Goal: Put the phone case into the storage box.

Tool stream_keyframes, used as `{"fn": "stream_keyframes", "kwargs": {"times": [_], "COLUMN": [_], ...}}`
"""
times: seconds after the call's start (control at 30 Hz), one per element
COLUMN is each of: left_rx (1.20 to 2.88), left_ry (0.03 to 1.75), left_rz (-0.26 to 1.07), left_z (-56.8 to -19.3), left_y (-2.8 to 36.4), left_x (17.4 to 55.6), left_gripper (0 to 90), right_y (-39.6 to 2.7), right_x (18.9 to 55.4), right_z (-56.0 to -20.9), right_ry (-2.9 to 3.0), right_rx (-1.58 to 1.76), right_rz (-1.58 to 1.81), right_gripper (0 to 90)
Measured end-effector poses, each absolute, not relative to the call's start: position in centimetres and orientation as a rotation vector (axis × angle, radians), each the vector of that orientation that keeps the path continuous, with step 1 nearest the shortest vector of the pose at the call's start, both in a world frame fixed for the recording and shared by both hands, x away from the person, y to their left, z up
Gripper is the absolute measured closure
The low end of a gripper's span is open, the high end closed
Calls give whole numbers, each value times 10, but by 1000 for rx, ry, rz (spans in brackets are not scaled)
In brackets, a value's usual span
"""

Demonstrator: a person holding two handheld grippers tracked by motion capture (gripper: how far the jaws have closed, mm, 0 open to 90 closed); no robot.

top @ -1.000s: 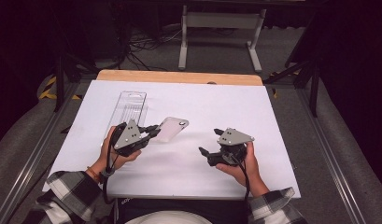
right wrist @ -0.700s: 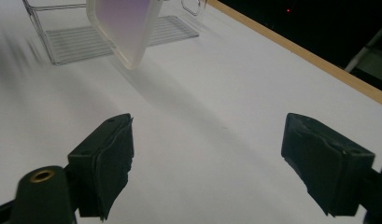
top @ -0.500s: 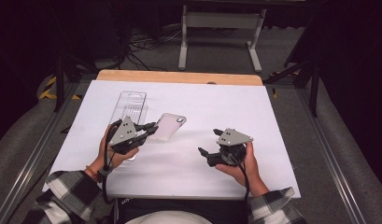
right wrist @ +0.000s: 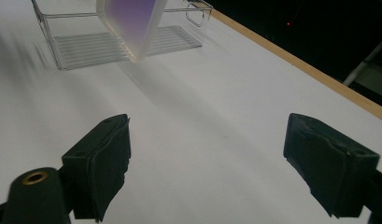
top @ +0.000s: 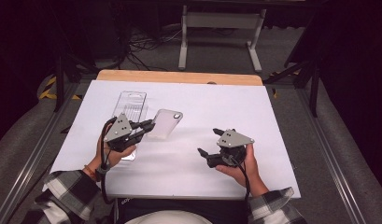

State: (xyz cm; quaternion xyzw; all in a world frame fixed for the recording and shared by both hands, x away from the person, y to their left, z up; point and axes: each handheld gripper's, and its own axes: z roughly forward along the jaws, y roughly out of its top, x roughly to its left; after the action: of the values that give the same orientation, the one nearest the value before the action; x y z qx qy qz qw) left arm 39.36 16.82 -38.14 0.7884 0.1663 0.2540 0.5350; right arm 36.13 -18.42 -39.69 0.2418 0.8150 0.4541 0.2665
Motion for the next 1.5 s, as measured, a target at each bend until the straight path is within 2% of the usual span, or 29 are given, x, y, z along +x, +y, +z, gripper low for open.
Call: {"fn": "stream_keyframes", "kwargs": {"times": [1.5], "left_rx": [1791], "left_ry": [441], "left_rz": [637], "left_z": [-367], "left_y": [190], "left_x": [401], "left_gripper": [828], "right_y": [-184], "right_x": [362], "right_z": [-397], "right_ry": [2184], "right_rx": [644], "right_rz": [1227], "right_gripper": [138]}}
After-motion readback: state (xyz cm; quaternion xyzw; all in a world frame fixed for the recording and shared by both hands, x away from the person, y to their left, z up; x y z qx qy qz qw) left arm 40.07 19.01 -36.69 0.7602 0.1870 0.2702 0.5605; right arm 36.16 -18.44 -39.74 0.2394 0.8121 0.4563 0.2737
